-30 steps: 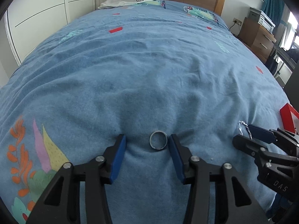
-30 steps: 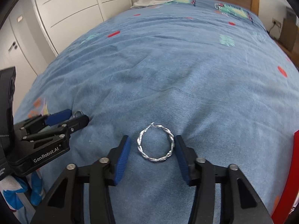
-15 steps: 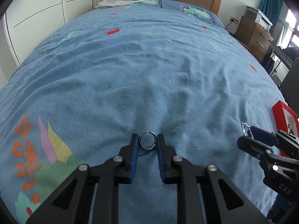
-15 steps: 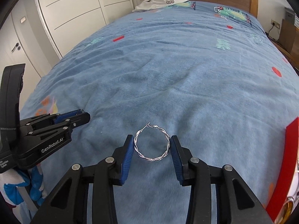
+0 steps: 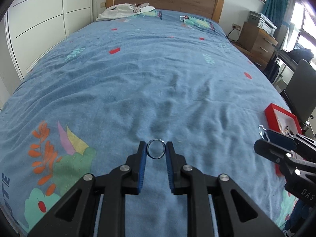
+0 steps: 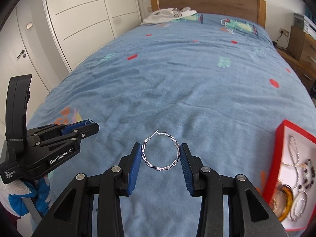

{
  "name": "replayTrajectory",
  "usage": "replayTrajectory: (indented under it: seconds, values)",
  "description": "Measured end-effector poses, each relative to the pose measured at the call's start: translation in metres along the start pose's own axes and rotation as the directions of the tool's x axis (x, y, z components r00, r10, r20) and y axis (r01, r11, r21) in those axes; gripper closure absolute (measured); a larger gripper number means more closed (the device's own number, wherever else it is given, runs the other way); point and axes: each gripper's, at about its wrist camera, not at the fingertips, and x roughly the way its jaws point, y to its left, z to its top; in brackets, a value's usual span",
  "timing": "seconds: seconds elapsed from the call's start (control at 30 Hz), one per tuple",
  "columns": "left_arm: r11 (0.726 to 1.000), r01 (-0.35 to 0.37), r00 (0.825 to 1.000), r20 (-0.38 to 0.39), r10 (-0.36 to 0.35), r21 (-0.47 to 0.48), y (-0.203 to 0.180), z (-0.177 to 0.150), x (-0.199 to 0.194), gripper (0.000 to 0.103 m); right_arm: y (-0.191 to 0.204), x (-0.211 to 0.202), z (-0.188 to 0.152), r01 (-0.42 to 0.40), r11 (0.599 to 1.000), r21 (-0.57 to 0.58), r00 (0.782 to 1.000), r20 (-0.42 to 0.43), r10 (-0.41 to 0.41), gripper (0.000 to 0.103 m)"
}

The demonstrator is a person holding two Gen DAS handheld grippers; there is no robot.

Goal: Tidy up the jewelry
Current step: 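Grasp the small ring with left tool while right tool grasps twisted hoop, then carry the ring and twisted hoop over the red box with both tools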

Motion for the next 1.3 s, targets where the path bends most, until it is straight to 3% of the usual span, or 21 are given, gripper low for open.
replayTrajectory:
  seconds: [0.53,0.83,1.3]
  values:
    - [0.995,0.038,0.995,0.087,-0.046,0.089,-0.053,-0.011,-0.08,0.085,-0.018,-0.097,-0.027,0.068,0.996,0.062,0.991,0.108,-0.075,0.064]
    - [0.984,0.099,0.987,0.11,-0.116,0.15,-0.109,-0.008,-0.106,0.085,-0.055,-0.146,-0.043,0.113,0.986,0.124,0.978,0.162,-0.133,0.064]
    - [0.933,0.219,0.97,0.036,-0.239,0.286,-0.235,0.011,-0.072,0.085,-0.174,-0.181,-0.064,0.229,0.94,0.252,0.953,0.141,-0.27,0.064]
